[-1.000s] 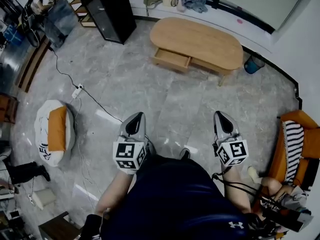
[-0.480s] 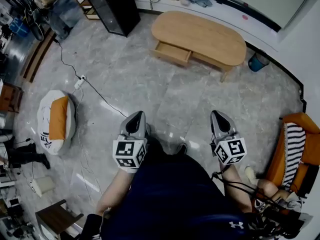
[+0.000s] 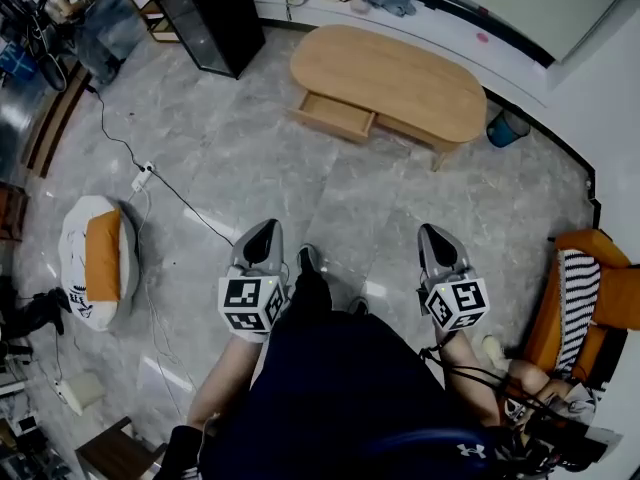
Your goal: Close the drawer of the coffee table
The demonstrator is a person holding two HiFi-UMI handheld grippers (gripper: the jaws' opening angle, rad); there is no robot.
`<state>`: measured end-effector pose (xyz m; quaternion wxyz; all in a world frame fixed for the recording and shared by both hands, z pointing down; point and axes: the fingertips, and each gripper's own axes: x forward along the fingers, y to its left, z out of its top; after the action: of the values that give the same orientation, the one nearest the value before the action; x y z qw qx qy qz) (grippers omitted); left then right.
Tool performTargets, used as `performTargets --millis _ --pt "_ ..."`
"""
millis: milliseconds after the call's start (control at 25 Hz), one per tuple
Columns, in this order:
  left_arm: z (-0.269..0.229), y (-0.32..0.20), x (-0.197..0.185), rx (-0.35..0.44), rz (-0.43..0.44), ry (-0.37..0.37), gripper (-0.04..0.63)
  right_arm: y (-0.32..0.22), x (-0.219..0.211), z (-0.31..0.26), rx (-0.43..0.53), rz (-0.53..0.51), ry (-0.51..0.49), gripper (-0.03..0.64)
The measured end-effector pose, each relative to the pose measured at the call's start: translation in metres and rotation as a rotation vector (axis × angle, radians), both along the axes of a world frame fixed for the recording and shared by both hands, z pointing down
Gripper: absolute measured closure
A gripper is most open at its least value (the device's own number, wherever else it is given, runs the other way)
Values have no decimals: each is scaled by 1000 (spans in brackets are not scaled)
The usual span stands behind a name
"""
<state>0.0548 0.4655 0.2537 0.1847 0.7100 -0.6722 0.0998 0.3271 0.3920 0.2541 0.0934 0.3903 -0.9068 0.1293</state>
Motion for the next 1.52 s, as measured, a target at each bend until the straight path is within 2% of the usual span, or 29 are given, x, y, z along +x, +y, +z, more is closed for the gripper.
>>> performTargets --millis 400,520,840,1080,1280,1520 --pt "-8 -101 -91 35 103 11 594 -81 -104 -19 39 55 47 615" --pt "-5 -121 -107 33 126 26 594 -98 -130 -22 53 58 58 615" --pt "12 -152 -119 -6 170 72 594 -126 -145 -10 8 100 57 615" --pt "23 -182 -131 -37 166 57 594 -160 -153 13 -35 104 48 615" --pt "27 -215 -150 -48 138 33 594 -203 -179 20 -34 70 14 614" --pt "32 -278 -155 -73 126 28 594 -270 -197 21 -36 31 3 614"
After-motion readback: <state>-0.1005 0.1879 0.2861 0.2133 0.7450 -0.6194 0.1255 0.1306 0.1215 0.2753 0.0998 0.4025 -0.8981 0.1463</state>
